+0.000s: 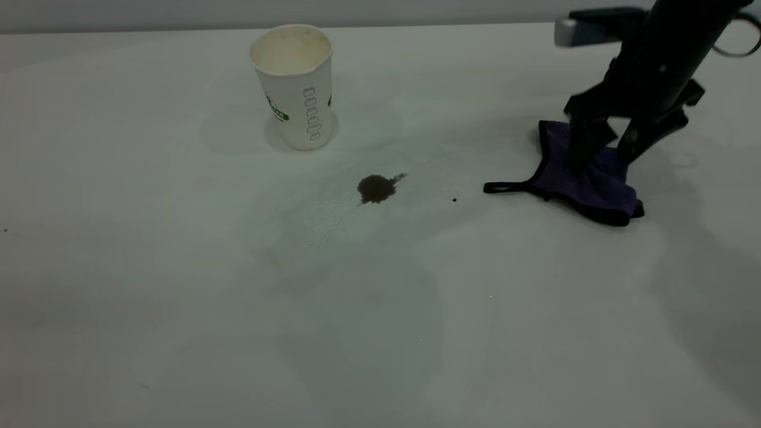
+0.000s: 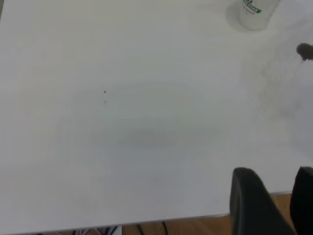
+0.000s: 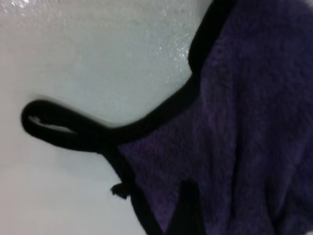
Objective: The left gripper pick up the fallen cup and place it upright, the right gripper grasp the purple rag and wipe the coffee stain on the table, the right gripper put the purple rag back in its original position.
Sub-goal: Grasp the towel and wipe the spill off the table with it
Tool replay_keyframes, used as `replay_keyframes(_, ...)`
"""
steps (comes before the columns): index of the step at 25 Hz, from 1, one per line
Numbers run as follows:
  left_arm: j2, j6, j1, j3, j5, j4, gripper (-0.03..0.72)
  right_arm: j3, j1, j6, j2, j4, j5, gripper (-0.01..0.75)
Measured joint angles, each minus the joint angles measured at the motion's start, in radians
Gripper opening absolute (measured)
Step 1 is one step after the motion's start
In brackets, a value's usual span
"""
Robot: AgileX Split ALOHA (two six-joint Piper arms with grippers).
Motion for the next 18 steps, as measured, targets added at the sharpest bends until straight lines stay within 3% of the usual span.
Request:
replay_keyframes(7,0.0,0.0,0.0,0.0,-0.001,0.0,0.265,0.0,0.027,0.004,0.036,-0.03,-0.061,0.664)
replay_keyframes(10,0.0,0.0,0.0,0.0,-0.001,0.0,0.265,-0.002,0.032,0.005,0.043,-0.048,-0.077,0.534)
replay_keyframes(15,0.0,0.0,0.0,0.0,-0.001,0.0,0.265,-0.011,0.07,0.005,0.05,-0.022,-0.107,0.145)
replay_keyframes(16,0.0,0.0,0.0,0.0,-0.001,0.0,0.265,-0.013,0.085,0.005,0.051,-0.003,-0.113,0.104)
replay_keyframes(18,0.0,0.0,0.0,0.0,-0.001,0.0,0.265,-0.025,0.12,0.005,0.055,0.026,-0.118,0.095)
